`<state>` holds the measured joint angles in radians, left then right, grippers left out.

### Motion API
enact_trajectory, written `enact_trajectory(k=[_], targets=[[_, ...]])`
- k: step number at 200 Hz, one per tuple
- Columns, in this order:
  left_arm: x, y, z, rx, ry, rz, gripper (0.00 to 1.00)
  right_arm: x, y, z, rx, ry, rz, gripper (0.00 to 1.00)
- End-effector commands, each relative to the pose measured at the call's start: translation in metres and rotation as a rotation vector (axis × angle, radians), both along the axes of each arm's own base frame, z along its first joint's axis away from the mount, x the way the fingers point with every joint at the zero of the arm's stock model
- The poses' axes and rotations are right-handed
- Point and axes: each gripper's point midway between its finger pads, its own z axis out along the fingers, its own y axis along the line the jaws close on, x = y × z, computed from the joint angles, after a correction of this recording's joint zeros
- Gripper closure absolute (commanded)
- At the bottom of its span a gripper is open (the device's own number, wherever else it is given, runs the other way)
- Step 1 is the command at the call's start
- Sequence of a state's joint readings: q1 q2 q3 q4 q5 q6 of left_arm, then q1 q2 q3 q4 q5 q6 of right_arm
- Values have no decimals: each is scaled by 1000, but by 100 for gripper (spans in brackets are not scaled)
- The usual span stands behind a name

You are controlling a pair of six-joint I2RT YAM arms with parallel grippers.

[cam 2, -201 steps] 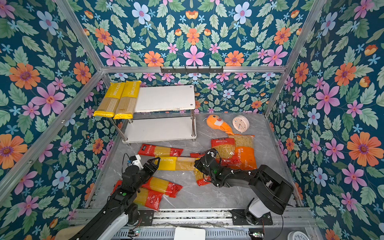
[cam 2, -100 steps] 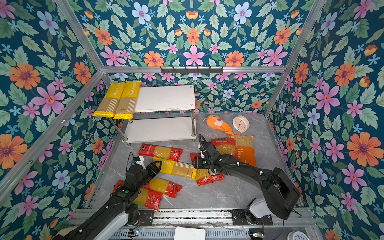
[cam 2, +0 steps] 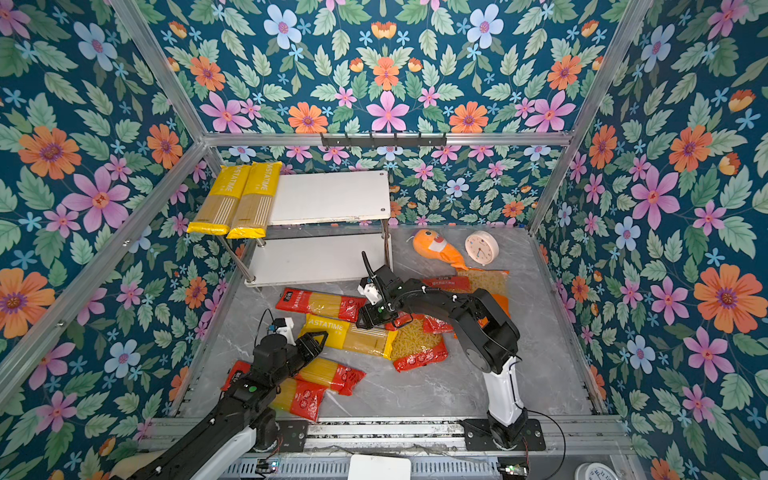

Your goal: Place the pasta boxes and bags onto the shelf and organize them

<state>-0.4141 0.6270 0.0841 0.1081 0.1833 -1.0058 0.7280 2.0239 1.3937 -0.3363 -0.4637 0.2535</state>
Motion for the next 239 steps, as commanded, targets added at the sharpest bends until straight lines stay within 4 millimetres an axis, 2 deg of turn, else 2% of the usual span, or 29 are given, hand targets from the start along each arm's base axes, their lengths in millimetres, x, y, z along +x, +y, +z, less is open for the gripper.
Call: enact_trajectory(k=[1, 18, 52, 76, 94, 126, 157, 209, 226, 230, 232, 239], targets=[[-8, -1, -8, -20, 40, 2, 45, -9, 1, -12, -12, 49, 70, 34], [-10, 1, -14, -7, 48, 6, 45, -19, 4, -16, 8, 101, 113, 34], [-11, 3, -28, 18, 65, 6, 47, -59, -3, -17, 43, 243, 241, 41], [-5, -2, -30, 27, 65, -11, 47, -65, -11, -18, 38, 222, 268, 49], [1, -8, -25, 30, 57, -34, 48, -67, -9, -17, 60, 234, 281, 58], [12, -14, -1, 51, 12, -54, 48, -69, -4, -7, 114, 234, 285, 79], [15, -8, 26, 96, -33, -41, 46, -76, -4, 12, 179, 223, 280, 92], [27, -9, 95, 42, -178, -17, 45, -75, -20, 51, 264, 69, 218, 100], [29, -12, 113, 22, -222, -23, 45, -72, -25, 74, 329, 7, 179, 100], [29, -13, 117, 15, -235, -29, 45, -71, -26, 74, 337, 1, 167, 100], [29, -13, 119, 12, -242, -32, 45, -71, -27, 85, 357, -27, 166, 100], [29, -15, 125, 3, -266, -41, 45, -71, -28, 95, 388, -61, 152, 100]])
